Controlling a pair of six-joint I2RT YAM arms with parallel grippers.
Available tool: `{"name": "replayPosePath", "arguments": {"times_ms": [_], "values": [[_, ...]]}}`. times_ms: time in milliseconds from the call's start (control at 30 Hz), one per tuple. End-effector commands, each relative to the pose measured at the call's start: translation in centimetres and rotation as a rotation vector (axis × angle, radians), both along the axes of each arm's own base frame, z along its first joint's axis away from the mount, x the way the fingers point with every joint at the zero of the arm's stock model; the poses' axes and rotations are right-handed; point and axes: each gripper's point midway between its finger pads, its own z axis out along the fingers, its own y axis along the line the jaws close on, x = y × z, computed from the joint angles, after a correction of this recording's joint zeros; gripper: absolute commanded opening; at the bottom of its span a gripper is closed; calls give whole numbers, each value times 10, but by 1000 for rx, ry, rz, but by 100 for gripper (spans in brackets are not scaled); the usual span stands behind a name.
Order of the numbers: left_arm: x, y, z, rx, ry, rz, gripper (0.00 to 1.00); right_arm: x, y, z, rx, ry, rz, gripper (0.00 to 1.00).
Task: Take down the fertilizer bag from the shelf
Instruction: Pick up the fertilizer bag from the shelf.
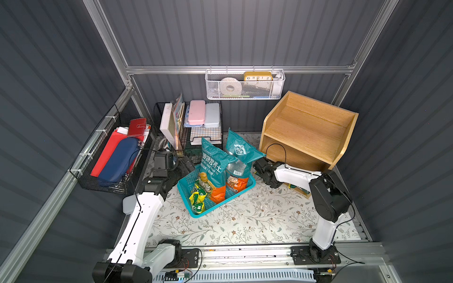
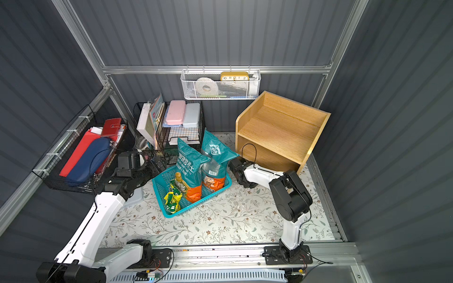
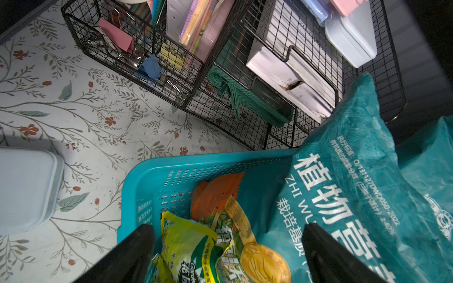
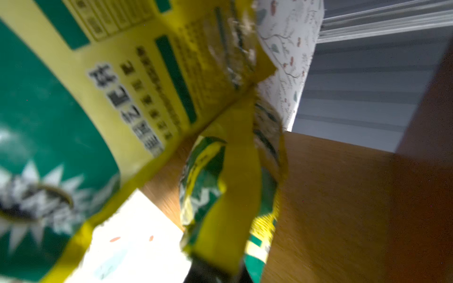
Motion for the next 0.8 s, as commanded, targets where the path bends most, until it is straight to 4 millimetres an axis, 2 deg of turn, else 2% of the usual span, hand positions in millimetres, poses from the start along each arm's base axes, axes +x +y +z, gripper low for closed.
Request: {"name": "replayPosePath", "arguments": {"times_ms": [0, 367, 500, 633, 767], "values": [[-1, 0, -5, -15, 2, 13, 99, -3, 6, 52, 15, -126, -13, 0], [-2, -3, -12, -32, 15, 3, 99, -34, 26, 140, -47, -229, 22, 0], [-5, 1, -14, -16, 12, 18, 99, -48, 63, 165, 62, -232, 108, 0], [-7, 4, -15, 2, 13, 26, 99, -61, 103, 196, 252, -244, 185, 0], [-8, 4, -19, 2, 24, 23, 99, -73, 128, 226, 393, -269, 246, 0]]}}
